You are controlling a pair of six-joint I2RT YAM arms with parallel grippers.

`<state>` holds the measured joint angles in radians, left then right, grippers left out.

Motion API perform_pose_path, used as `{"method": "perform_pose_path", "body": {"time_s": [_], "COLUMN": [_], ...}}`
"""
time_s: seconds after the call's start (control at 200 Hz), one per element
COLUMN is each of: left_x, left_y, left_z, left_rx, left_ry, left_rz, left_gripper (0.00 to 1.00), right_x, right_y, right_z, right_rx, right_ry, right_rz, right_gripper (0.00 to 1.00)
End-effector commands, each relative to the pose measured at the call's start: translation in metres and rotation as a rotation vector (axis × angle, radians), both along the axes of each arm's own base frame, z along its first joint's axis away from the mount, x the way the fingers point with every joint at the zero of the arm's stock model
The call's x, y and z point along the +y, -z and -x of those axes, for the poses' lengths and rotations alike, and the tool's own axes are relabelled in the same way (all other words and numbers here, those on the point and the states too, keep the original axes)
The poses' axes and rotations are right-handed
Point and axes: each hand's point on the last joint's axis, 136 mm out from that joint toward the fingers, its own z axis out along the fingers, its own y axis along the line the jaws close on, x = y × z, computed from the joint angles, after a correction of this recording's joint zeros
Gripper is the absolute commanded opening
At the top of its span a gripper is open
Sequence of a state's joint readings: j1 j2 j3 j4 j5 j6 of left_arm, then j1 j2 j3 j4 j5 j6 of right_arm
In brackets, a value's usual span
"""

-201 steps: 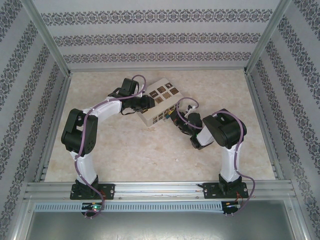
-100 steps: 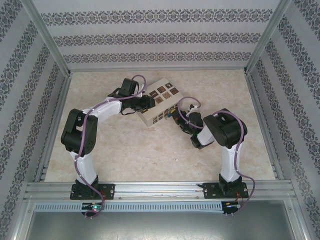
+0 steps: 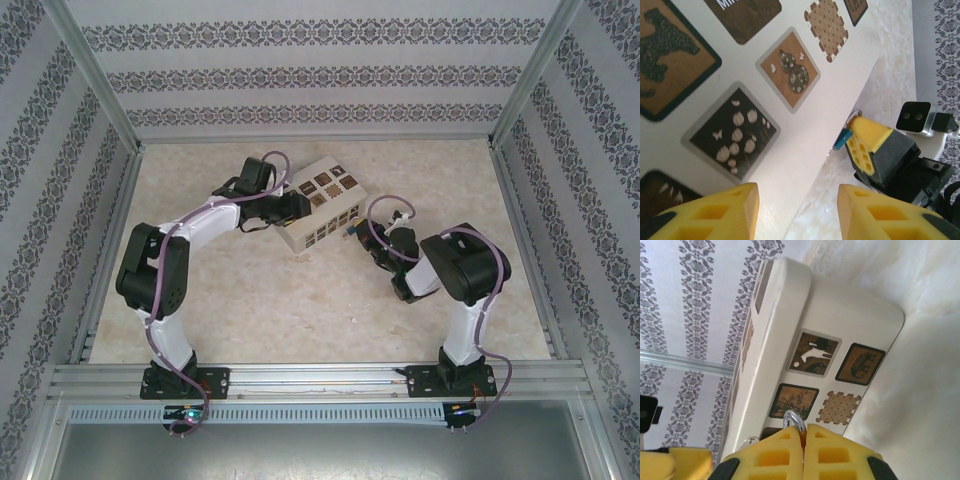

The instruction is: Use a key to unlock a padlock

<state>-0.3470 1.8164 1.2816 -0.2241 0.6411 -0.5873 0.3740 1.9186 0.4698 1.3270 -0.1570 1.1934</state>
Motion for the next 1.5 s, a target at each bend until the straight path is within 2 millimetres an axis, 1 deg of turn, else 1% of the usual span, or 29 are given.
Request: {"method": "perform_pose_path", "body": {"time_s": [0.0,0.23,0.365,0.445,0.455,0.465,0.565,0.68,0.859,1.019,1.124,1.149,1.164,1.279,1.344,1.419,1.459,1.494], "left_x": [0.011,0.054,0.081,0.095,0.097,0.099,0.116,0.133,0.150,0.166,0.173,0.173,0.173,0.173,0.176,0.177,0.173,0.167], "left_y": [-0.026,-0.065,-0.082,-0.089,-0.090,-0.089,-0.096,-0.094,-0.088,-0.085,-0.081,-0.080,-0.080,-0.068,-0.061,-0.063,-0.064,-0.064], "left_z": [0.008,0.013,0.022,0.029,0.030,0.031,0.040,0.053,0.070,0.083,0.091,0.092,0.093,0.101,0.102,0.100,0.100,0.100], "left_rx": [-0.046,-0.198,-0.314,-0.383,-0.390,-0.396,-0.484,-0.546,-0.632,-0.712,-0.759,-0.777,-0.789,-0.866,-0.897,-0.929,-0.948,-0.969], "left_ry": [-0.011,-0.090,-0.135,-0.162,-0.168,-0.170,-0.216,-0.245,-0.267,-0.293,-0.276,-0.267,-0.259,-0.205,-0.213,-0.245,-0.221,-0.170], "left_rz": [-0.013,-0.080,-0.175,-0.230,-0.238,-0.244,-0.302,-0.360,-0.430,-0.508,-0.571,-0.582,-0.586,-0.639,-0.660,-0.640,-0.633,-0.641], "left_gripper": [0.47,0.50,0.57,0.62,0.63,0.64,0.76,0.88,1.00,0.99,0.99,0.99,0.99,0.99,0.99,0.99,0.99,0.99], "right_x": [-0.011,-0.029,-0.037,-0.040,-0.042,-0.042,-0.046,-0.049,-0.053,-0.055,-0.057,-0.057,-0.058,-0.059,-0.060,-0.060,-0.060,-0.061], "right_y": [-0.016,-0.023,-0.027,-0.034,-0.028,-0.026,-0.027,-0.029,-0.034,-0.037,-0.045,-0.049,-0.046,-0.053,-0.057,-0.060,-0.063,-0.062], "right_z": [0.001,0.010,0.016,0.017,0.022,0.024,0.031,0.037,0.046,0.056,0.061,0.061,0.063,0.069,0.071,0.074,0.075,0.077], "right_rx": [-0.056,-0.068,-0.075,-0.090,-0.072,-0.067,-0.066,-0.062,-0.062,-0.051,-0.060,-0.070,-0.056,-0.065,-0.069,-0.072,-0.077,-0.071], "right_ry": [0.019,0.045,0.055,0.057,0.056,0.056,0.054,0.043,0.029,0.005,-0.009,-0.010,-0.014,-0.030,-0.041,-0.052,-0.057,-0.065], "right_rz": [0.029,0.061,0.069,0.072,0.080,0.083,0.107,0.141,0.195,0.262,0.316,0.323,0.334,0.381,0.406,0.429,0.440,0.454], "right_gripper": [0.00,0.00,0.00,0.00,0.00,0.00,0.00,0.00,0.00,0.00,0.00,0.00,0.00,0.00,0.00,0.00,0.00,0.00]}}
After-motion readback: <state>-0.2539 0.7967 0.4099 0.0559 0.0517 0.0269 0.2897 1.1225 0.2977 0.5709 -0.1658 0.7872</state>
